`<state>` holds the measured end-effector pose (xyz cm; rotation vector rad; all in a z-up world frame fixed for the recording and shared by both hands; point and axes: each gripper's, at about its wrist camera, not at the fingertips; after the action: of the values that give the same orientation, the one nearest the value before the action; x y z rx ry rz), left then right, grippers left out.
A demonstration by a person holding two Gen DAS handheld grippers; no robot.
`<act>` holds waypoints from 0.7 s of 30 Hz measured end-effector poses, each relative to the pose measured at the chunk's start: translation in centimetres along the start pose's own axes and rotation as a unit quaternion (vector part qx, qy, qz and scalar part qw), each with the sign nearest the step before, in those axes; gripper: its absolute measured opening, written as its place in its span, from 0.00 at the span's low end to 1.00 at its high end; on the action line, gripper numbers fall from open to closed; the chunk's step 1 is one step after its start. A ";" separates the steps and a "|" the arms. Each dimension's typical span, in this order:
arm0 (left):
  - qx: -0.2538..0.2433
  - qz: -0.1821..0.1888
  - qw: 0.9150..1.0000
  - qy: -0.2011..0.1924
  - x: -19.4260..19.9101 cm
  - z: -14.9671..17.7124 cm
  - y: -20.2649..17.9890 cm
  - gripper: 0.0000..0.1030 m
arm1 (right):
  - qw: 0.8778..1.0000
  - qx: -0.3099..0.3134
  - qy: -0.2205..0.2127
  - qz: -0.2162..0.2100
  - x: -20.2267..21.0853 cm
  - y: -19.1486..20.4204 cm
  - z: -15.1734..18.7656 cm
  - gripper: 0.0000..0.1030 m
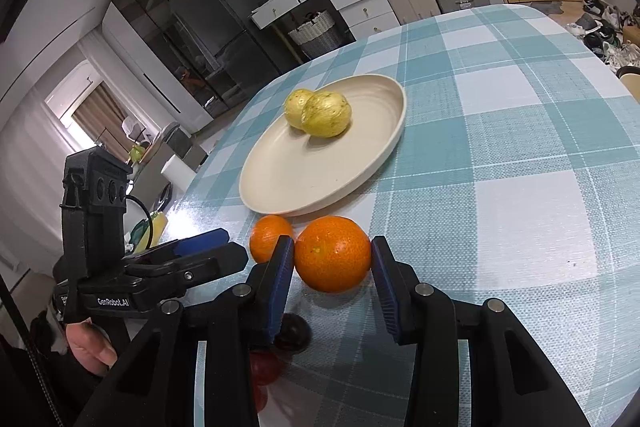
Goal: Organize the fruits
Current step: 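Grasp the other orange with the left tool while the right tool holds its orange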
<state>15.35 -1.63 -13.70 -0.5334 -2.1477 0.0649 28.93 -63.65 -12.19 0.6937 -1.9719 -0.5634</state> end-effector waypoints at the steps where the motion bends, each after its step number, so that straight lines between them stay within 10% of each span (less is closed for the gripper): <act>1: 0.000 0.002 1.000 0.000 -0.1 -0.1 -0.1 0.99 | 1.000 -0.001 0.000 0.002 0.0 -0.1 0.0 0.39; 13: -0.002 0.024 1.000 -0.004 -1.3 -0.6 -0.4 0.88 | 1.000 -0.008 -0.010 -0.008 0.8 -0.9 0.3 0.39; 21: -0.006 0.054 0.999 -0.001 -1.5 -0.5 -0.6 0.51 | 1.000 -0.009 -0.010 -0.014 0.8 -1.1 0.2 0.39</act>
<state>16.29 -2.87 -14.41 -0.6563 -2.1215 0.1129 28.73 -64.98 -12.45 0.7076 -1.9752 -0.6062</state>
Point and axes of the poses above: each gripper's, at about its wrist camera, not at the fingertips, and x roughly against the way its jaws point, y to its left, z to its underside, and after that the axes turned 13 degrees about -x, right-handed
